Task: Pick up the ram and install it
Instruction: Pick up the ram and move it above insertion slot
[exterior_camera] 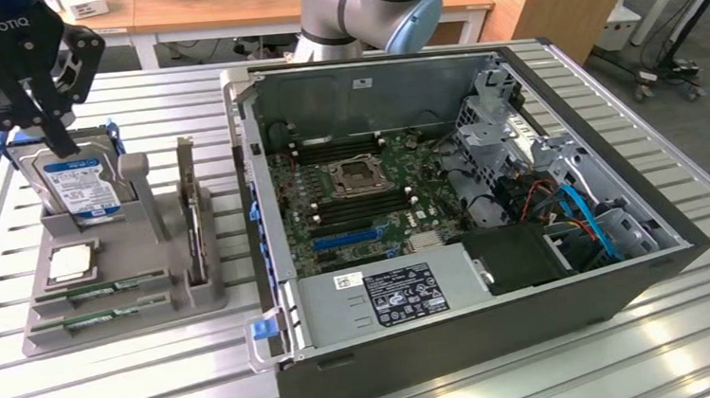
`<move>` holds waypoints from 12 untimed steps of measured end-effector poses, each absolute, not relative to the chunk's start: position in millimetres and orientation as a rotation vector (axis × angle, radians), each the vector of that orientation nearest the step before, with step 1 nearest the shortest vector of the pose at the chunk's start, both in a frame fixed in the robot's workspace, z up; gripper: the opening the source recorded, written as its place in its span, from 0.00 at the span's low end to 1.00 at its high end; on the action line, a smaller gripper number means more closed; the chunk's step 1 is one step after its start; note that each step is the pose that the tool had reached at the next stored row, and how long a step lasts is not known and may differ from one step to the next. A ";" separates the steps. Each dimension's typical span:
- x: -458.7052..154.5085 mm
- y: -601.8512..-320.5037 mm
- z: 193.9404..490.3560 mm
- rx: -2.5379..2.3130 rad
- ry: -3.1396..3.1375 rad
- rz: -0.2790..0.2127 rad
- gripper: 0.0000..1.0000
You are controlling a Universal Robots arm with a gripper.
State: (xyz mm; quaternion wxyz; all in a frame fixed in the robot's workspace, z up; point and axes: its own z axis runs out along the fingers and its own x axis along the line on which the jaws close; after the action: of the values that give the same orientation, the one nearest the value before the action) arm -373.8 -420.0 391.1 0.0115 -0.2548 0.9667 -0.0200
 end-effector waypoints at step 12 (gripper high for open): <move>-373.9 -419.9 390.7 -1.109 2.910 -0.066 0.10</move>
State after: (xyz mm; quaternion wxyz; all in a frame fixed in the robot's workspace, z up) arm -373.9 -419.9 390.7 0.0131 -0.3560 0.9342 -0.0211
